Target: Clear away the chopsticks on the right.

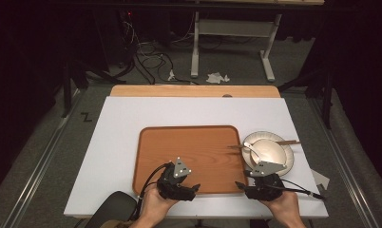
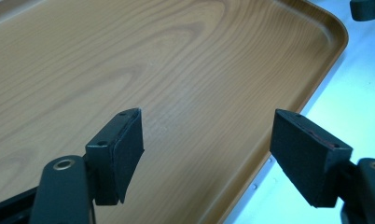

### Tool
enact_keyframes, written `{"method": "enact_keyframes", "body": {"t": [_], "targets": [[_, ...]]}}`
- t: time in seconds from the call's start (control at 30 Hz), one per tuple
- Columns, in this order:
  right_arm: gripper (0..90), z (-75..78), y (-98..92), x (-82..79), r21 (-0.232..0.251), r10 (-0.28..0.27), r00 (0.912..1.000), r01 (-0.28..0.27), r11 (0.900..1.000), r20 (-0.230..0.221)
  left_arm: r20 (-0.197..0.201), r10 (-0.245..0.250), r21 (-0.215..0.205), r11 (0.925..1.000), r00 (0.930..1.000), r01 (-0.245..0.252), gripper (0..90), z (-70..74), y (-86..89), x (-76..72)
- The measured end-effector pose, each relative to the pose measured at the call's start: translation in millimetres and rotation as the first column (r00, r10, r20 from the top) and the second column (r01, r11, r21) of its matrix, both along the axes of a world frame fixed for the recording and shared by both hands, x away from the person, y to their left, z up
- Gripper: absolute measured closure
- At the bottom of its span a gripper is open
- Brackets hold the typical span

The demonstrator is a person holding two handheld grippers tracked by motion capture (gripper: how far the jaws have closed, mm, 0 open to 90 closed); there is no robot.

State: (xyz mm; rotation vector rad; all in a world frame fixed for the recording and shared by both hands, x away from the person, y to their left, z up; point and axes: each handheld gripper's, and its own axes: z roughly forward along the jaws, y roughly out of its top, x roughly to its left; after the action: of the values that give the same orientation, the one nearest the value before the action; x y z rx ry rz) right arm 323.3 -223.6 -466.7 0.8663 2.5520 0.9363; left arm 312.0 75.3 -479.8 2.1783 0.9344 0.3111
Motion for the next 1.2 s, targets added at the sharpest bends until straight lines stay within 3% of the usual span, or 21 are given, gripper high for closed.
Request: {"method": "enact_keyframes", "body": {"t": [0.13,0.3,0.4,0.63,0.7,1.2], "targets": [[44.6,-4.4,0.0,1.7,-0.025,-0.005,0.9999,0.006,1.000,0.011,-0.004,-0.005,0.001,1.0000,1.0000,0.005,25.5,-0.7,-1.0,0.8],[44.5,-4.4,1.5,1.9,-0.010,-0.013,0.9999,0.013,1.000,-0.005,-0.005,-0.003,0.002,1.0000,1.0000,0.003,25.0,-0.9,-0.2,0.8],[42.2,-1.5,-0.8,2.6,0.006,-0.030,0.9995,0.030,1.000,0.011,-0.007,-0.001,-0.002,1.0000,1.0000,0.001,25.0,-0.4,0.0,0.6],[44.2,0.0,-2.0,4.1,-0.012,-0.017,0.9986,0.016,1.000,-0.051,-0.005,-0.002,0.007,1.0000,1.0000,0.002,24.9,0.0,-1.6,-0.2],[44.4,0.3,-2.4,4.3,-0.013,-0.011,0.9988,0.010,1.000,-0.048,-0.003,0.000,0.008,1.0000,1.0000,0.000,24.9,0.3,-1.4,-0.2],[49.3,22.3,-21.1,3.6,0.056,-0.031,0.9991,0.032,0.998,-0.030,-0.012,-0.001,0.011,0.9999,0.9999,0.001,24.5,0.9,-1.7,-0.2]]}}
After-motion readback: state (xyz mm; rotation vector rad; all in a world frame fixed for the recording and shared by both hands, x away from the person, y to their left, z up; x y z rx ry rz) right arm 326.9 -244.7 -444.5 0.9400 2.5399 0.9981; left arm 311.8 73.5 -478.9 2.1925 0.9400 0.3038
